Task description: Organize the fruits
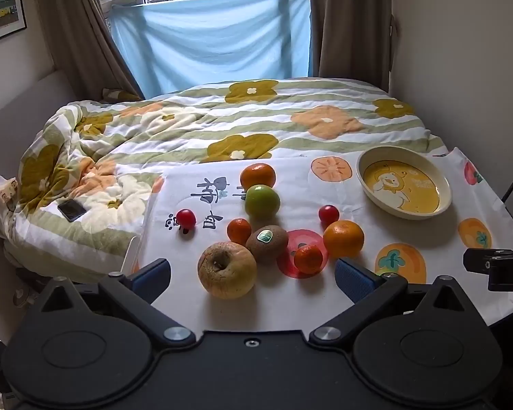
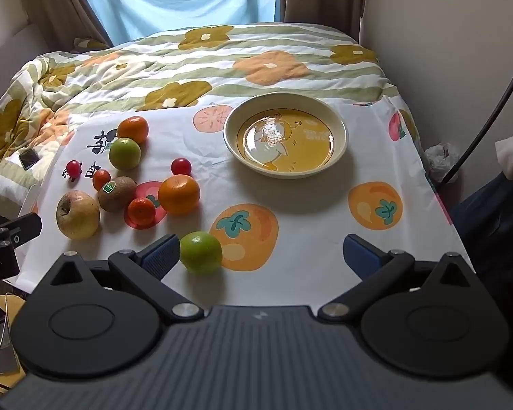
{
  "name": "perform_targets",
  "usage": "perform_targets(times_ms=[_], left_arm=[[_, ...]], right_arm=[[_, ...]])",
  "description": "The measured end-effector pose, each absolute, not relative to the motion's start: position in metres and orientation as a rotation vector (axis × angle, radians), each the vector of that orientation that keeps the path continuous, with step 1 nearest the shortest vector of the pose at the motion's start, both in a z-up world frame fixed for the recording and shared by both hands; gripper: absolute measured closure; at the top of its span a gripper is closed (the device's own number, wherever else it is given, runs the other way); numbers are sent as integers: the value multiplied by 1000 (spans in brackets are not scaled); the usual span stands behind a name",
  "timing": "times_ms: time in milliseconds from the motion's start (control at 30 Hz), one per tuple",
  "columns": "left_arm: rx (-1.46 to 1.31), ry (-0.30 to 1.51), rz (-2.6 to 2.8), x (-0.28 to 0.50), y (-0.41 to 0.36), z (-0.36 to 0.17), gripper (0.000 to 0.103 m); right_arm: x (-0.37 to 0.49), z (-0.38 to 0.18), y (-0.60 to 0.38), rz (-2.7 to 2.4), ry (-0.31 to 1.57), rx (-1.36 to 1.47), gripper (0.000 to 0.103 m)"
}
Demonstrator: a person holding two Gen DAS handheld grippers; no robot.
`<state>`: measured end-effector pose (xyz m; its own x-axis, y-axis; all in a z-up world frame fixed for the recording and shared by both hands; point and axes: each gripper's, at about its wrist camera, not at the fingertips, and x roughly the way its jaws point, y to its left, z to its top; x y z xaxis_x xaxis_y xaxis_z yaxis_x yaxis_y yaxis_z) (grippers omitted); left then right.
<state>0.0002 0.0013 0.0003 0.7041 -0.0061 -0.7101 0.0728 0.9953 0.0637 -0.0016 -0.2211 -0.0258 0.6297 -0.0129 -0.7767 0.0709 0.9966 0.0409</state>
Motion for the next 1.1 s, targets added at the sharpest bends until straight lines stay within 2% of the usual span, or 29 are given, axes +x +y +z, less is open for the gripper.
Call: perform_targets(times_ms=[1100], left_arm=[[107, 770, -36, 9, 10, 1, 0]], right_arm=[[6, -24, -214, -47, 892, 59, 0]])
